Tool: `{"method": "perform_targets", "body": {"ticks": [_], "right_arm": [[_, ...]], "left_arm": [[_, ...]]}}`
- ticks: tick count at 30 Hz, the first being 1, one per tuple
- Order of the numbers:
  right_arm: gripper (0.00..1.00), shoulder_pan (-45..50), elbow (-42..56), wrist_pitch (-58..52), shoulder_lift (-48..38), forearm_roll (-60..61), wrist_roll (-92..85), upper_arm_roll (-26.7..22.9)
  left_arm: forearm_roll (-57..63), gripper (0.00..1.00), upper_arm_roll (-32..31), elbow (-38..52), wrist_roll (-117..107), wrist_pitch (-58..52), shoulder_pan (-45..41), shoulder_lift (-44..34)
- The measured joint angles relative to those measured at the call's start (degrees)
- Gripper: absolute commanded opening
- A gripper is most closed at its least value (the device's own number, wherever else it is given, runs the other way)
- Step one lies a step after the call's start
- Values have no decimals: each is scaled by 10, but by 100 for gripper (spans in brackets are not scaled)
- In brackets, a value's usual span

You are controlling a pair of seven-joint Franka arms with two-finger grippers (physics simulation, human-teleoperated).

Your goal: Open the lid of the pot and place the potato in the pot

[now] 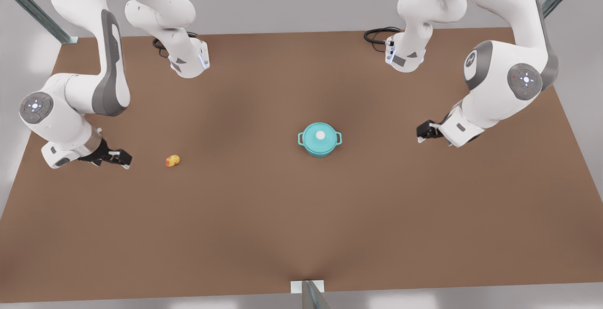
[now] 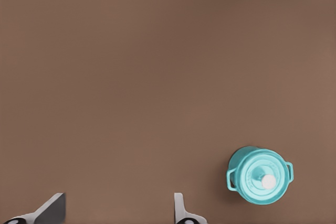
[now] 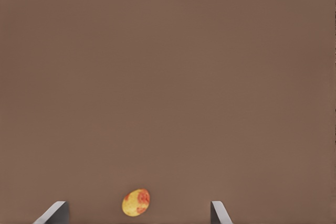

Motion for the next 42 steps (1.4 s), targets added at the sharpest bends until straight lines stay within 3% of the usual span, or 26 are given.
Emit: {"method": "perform_targets", "body": {"ticks": [5,9,14,22,30,42], "right_arm": [[100,-2,-6,-6,21,2,13,-5],[100,-24,-16,-26,29,4,27,-7],[100,-16,-140,27,-4,6,64,-2],[100,-7,-237,187,19,12,172,0],[100,12,-247,292,73,14,273,1],[100,21,-283,375,115,14,366,1]], "left_arm": [[-1,100,-47,25,-6,13,5,17],[52,100,-71,61,-60,21,-166,96],[108,100,-74,-15,-177,98,-279,133],[128,100,-70,-154,-331,252,-280,136],[136,100,-71,-200,-424,354,-286,146],[159,100,-71,-213,-507,405,-293,181]]}}
